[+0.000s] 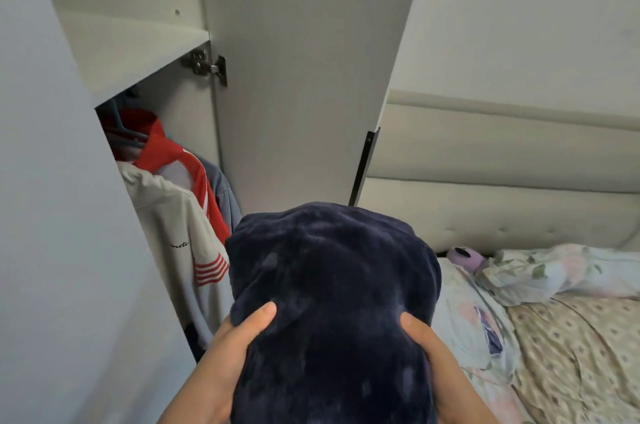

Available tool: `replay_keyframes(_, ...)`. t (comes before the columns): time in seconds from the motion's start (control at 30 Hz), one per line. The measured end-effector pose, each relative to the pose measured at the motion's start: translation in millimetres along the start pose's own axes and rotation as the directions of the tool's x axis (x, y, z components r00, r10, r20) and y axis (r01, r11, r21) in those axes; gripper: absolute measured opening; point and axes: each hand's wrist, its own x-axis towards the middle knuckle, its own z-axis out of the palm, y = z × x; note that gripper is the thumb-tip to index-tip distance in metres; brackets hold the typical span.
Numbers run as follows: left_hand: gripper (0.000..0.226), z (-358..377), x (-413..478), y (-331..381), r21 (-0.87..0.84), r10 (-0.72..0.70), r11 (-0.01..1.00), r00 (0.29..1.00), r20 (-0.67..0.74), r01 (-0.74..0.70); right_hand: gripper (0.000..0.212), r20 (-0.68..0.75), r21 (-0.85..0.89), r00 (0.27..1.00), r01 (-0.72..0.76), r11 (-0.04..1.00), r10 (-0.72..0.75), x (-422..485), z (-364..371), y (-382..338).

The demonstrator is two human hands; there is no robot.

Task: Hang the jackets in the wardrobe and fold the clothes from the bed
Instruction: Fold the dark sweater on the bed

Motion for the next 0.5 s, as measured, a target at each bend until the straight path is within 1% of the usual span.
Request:
replay_keyframes(0.07,0.056,5.2,-6.2,9.6,0.004,0.010,1.000,1.000,0.008,-0.010,0.039,0.043,0.097,0.999,-0.028,0.995,0.024,-3.2,12.2,-3.7)
replay_keyframes(0.1,0.055,8.8,-10.8,15.6,0.025,0.017,1.000,1.000,0.020,-0.017,0.037,0.064,0.110,0.998,-0.026,0.994,0.019,-5.0,16.5,-6.4)
replay_keyframes(0.13,0.057,12.1,-16.1,21.7,0.044,0.030,0.999,0.999,0.022,-0.031,0.040,0.070,0.102,0.998,-0.016,0.995,0.009,-8.3,23.3,-10.6)
replay_keyframes(0.2,0.063,14.6,-22.8,32.4,0.078,0.033,0.996,0.999,0.024,-0.035,0.051,0.041,0.081,0.999,0.024,0.996,-0.028,-13.0,32.3,-18.0)
replay_keyframes(0.27,0.066,14.3,-27.7,44.8,0.106,0.027,0.994,0.999,0.044,-0.031,0.060,0.044,0.071,0.996,0.068,0.995,-0.071,-17.6,40.8,-22.1)
replay_keyframes(0.37,0.066,11.7,-26.5,61.0,0.141,0.002,0.990,0.998,0.065,-0.011,0.067,0.070,0.056,0.991,0.108,0.993,-0.111,-22.1,53.0,-26.7)
replay_keyframes(0.5,0.060,19.0,-24.7,72.1,0.144,0.011,0.989,0.998,0.061,-0.020,0.074,0.070,0.028,0.989,0.131,0.991,-0.132,-20.9,58.4,-36.7)
